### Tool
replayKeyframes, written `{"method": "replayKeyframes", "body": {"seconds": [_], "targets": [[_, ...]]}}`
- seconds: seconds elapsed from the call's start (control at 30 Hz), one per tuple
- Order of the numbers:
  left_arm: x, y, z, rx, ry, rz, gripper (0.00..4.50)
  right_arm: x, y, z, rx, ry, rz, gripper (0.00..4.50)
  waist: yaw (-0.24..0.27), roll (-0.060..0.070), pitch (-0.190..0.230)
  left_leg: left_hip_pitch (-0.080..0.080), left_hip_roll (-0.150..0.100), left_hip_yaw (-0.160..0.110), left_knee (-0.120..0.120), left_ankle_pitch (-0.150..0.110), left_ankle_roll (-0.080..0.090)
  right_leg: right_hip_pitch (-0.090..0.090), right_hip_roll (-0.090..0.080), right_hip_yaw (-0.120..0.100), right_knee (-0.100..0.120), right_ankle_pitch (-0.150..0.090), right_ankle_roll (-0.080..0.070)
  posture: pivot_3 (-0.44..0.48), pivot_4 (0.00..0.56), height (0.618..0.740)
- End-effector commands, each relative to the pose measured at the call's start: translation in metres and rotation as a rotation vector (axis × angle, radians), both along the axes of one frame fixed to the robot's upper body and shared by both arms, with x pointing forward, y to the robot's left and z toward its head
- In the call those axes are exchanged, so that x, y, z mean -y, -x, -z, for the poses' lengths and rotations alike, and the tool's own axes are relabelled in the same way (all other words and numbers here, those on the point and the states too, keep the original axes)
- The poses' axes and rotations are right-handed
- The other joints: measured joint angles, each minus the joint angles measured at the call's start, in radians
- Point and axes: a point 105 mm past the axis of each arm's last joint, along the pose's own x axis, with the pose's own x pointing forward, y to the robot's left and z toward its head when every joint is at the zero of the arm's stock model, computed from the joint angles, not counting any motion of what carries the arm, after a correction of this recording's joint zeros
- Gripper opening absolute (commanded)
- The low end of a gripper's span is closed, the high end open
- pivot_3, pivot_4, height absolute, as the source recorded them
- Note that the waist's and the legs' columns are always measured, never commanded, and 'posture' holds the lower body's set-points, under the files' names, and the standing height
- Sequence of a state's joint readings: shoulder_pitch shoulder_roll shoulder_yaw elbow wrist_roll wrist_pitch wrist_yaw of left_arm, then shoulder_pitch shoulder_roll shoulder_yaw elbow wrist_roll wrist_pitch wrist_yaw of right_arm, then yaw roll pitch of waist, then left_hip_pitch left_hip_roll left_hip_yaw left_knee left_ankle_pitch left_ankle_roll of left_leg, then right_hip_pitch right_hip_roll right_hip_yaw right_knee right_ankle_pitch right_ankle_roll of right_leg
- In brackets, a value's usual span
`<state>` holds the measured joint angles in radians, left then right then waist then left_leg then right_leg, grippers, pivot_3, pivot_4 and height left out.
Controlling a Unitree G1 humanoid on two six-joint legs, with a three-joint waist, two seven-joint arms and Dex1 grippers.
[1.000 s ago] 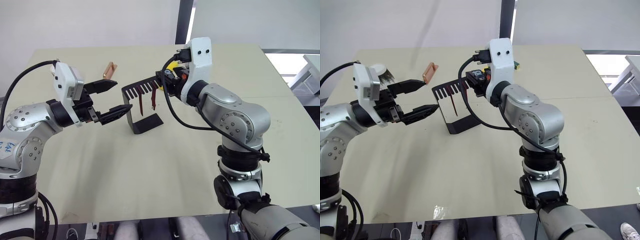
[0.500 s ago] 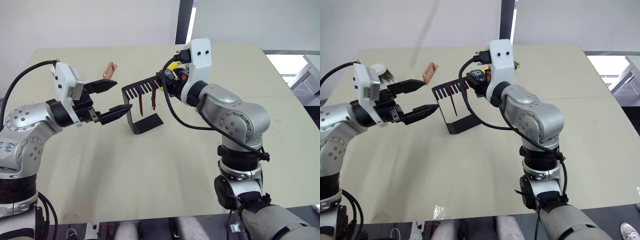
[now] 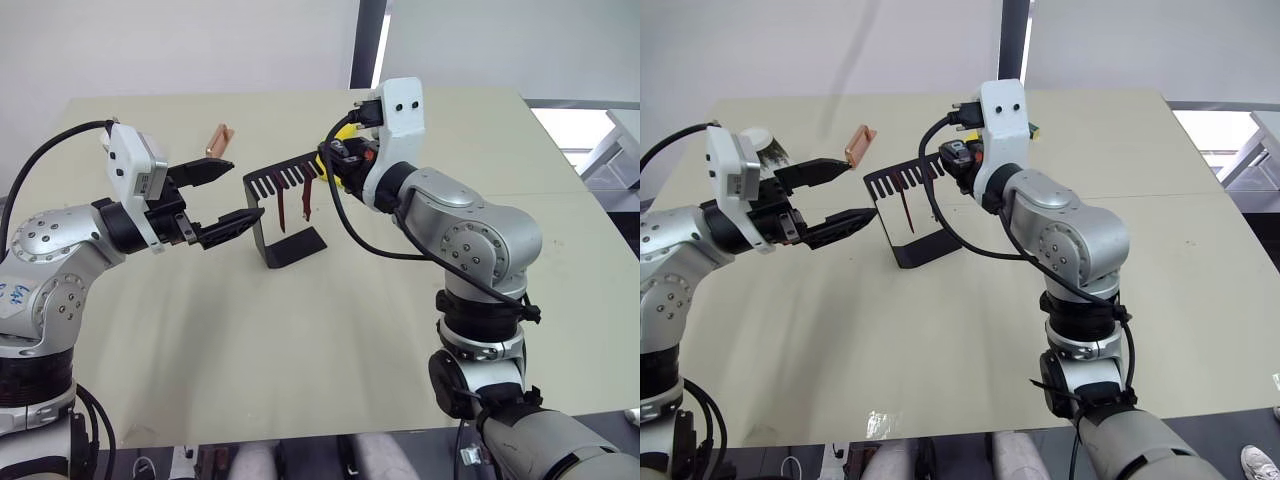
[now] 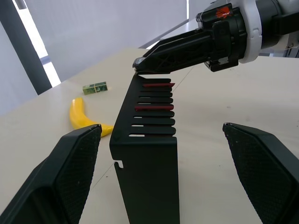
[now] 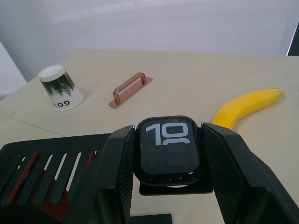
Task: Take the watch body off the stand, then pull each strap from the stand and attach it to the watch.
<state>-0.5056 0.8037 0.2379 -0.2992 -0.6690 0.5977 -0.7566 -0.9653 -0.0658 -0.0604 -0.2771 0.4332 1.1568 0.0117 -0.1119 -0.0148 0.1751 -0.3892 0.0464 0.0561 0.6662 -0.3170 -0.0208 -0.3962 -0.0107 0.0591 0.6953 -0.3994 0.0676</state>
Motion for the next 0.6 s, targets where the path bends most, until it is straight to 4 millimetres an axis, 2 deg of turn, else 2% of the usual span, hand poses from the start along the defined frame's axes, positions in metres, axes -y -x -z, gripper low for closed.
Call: {"method": "replayKeyframes", "body": {"seconds": [0.03, 0.33, 0.47, 0.6], "targets": [[0.0, 0.007, -0.018, 0.083, 0.008, 0.005, 4.5, 0.0, 0.013, -0.027, 0.097, -0.032, -0.053, 1.74, 0.0, 0.0, 0.0, 0.0, 0.0, 0.0, 0.0, 0.0, 0.0, 0.0, 0.0, 0.0, 0.0, 0.0, 0.0, 0.0, 0.15, 0.74], [0.015, 0.019, -0.029, 0.095, -0.004, 0.099, 4.5, 0.018, 0.025, -0.045, 0.166, -0.06, -0.098, 1.74, 0.001, 0.0, 0.0, -0.001, 0.0, 0.0, 0.0, 0.0, 0.0, 0.0, 0.0, 0.0, -0.001, 0.0, 0.0, 0.0, 0.15, 0.74], [0.029, 0.033, -0.028, 0.074, -0.017, 0.2, 4.5, 0.041, 0.032, -0.044, 0.186, -0.032, -0.066, 1.74, 0.002, 0.0, 0.0, -0.001, 0.0, 0.0, 0.0, 0.0, 0.0, 0.0, 0.0, 0.0, -0.001, 0.0, 0.0, 0.0, 0.15, 0.74], [0.045, 0.049, -0.018, 0.026, -0.039, 0.321, 4.5, 0.077, 0.043, -0.023, 0.18, 0.067, 0.005, 1.74, 0.009, 0.0, 0.0, -0.001, 0.0, -0.001, 0.0, 0.0, 0.0, 0.001, 0.0, 0.0, -0.002, 0.0, 0.0, 0.0, 0.15, 0.74]]}}
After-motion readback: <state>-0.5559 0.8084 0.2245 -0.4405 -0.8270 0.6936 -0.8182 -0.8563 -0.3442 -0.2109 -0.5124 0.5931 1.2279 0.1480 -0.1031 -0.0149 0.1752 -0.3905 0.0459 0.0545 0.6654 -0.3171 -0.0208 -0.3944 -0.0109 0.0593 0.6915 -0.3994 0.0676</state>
